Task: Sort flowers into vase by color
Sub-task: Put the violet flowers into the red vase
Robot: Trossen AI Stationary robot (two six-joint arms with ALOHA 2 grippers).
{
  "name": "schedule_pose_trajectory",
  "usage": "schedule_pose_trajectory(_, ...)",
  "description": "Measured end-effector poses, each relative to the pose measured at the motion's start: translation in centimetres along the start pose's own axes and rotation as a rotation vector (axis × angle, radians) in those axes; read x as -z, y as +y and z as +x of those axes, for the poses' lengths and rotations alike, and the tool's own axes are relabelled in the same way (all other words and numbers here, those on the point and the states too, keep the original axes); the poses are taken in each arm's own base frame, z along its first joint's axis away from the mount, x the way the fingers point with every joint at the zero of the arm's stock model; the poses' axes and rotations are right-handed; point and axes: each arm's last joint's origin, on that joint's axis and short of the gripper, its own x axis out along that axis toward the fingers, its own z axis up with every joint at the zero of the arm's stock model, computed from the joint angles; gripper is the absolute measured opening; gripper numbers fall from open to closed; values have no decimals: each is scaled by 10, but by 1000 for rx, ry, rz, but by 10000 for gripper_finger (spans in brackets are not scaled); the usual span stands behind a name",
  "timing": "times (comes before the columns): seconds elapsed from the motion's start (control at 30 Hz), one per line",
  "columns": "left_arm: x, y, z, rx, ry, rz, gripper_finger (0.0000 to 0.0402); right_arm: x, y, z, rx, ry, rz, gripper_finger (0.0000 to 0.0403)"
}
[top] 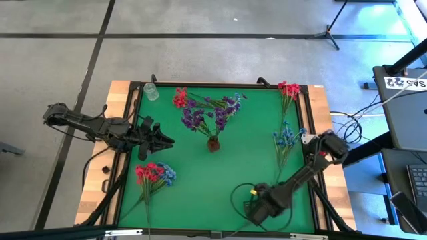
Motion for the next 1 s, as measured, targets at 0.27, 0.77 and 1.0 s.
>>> schedule_pose_trajectory(0.27,0,0,0,0,0,0,124,-43,28,-6,-85,-21,-358,154)
schedule_pose_trajectory(0.77,0,0,0,-1,0,-26,124,-82,69,-61,-75,-247,-885,154)
schedule_pose_trajectory(1.0,0,0,0,-2,0,-24,124,-70,50,-64,12,-207,-69,154)
